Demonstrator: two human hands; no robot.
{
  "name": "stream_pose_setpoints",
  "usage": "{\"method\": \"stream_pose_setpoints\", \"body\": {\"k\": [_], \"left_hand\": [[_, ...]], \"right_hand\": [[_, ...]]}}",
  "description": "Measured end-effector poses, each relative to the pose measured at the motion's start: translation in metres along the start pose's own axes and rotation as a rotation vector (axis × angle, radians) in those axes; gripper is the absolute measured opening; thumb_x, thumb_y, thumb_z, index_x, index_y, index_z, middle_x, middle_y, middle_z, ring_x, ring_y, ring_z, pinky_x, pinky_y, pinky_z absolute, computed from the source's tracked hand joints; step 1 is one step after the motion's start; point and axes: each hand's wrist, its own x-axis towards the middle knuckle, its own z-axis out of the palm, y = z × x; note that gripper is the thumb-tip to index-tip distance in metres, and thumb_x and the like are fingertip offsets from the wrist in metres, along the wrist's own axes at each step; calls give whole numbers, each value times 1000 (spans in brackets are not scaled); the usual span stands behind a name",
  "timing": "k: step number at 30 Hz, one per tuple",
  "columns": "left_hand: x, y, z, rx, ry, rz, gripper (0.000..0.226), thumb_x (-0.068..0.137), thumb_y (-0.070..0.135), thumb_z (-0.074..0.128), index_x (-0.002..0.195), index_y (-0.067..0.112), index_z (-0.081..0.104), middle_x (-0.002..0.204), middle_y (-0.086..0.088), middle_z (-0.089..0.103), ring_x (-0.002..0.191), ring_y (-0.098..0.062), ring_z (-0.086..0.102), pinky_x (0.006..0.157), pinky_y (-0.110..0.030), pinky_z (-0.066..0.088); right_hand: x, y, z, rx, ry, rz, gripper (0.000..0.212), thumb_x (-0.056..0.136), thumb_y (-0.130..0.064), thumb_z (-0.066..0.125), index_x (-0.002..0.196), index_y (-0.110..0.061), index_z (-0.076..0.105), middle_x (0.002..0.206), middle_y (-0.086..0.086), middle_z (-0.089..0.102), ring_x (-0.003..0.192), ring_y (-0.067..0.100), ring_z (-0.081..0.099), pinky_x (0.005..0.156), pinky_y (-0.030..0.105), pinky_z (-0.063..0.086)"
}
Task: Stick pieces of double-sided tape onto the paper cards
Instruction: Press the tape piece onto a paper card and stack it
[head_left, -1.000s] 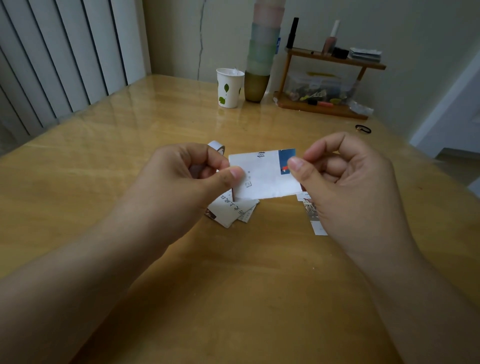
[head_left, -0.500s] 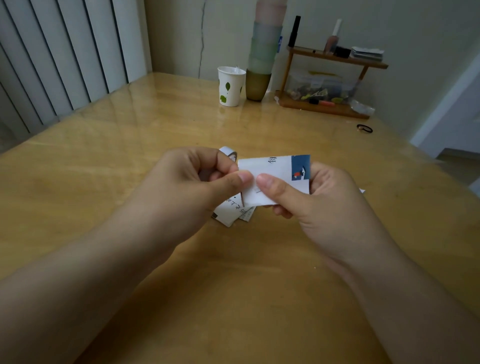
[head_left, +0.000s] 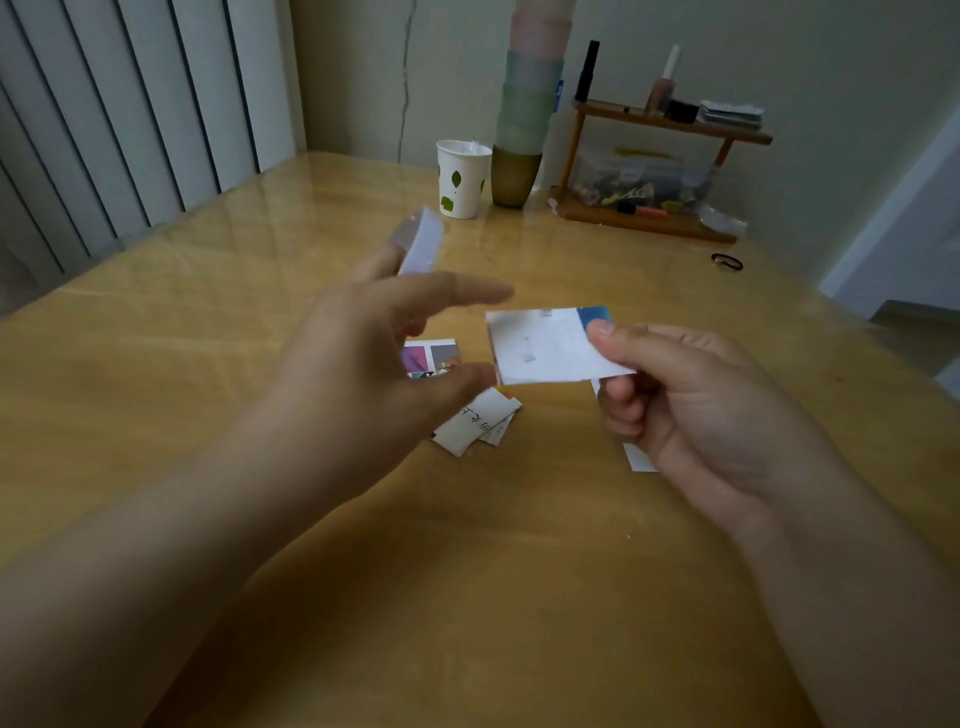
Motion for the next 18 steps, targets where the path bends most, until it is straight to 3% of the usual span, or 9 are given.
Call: {"method": "stream_pose_setpoints", "body": {"k": [3,5,6,7,9,10,12,14,18], "left_hand": [[-2,2,4,-27,48,43,11,69,46,67,77,37,69,70,16,37,65,1,41,56,-6,31],[0,-1,5,-167,82,-76,20,68,44,68,64,25,68,61,5,38,53,-1,38,48,-10,28],[1,-3,5,-280,68,-153,26,66,44,73,62,19,67,60,-6,47,53,-2,41,50,-14,30],[2,-4,5,-401,35,-227,31,64,43,80,60,15,66,67,-19,56,58,-12,48,56,-21,35],[3,-3,3,-595,-33,-320,26,62,32,81,55,13,64,80,-32,61,70,-22,54,67,-31,37],[3,-3,4,-652,-64,-340,24,60,28,82,53,14,64,81,-30,63,72,-20,57,67,-29,39],[2,-3,5,-748,-129,-358,21,60,27,78,51,14,64,73,-12,70,68,-8,62,60,-16,43],[2,0,5,-801,-172,-367,24,64,21,78,46,16,63,64,3,69,62,-4,61,56,-10,43],[0,4,6,-806,-173,-420,28,63,26,70,39,18,59,51,9,60,49,-3,52,59,-22,37]], "right_hand": [[-1,3,6,7,-68,34,34,87,-22,60,54,-17,60,46,-3,42,44,9,34,43,19,30],[-1,4,7,-1,-10,-9,34,85,-41,58,64,-15,63,50,-3,41,49,11,33,49,23,30],[-1,3,8,-14,32,-50,39,79,-53,56,68,-17,65,55,-2,43,53,11,36,53,24,32],[-1,1,9,-39,61,-96,46,72,-62,54,73,-19,67,61,-2,45,57,11,39,57,26,35],[-4,1,11,-120,48,-183,54,65,-71,55,81,-22,71,72,3,54,66,10,45,65,27,39],[-7,1,12,-168,20,-223,53,67,-68,57,85,-21,71,78,9,60,68,8,48,66,25,41],[-11,3,18,-235,-11,-298,43,71,-55,59,85,-16,70,85,14,67,66,4,51,64,19,43],[-14,4,21,-254,12,-354,35,73,-46,60,77,-12,69,70,13,63,60,5,49,58,17,41],[-13,6,19,-275,68,-425,32,79,-37,63,69,-7,66,57,5,58,54,8,45,53,20,39]]}}
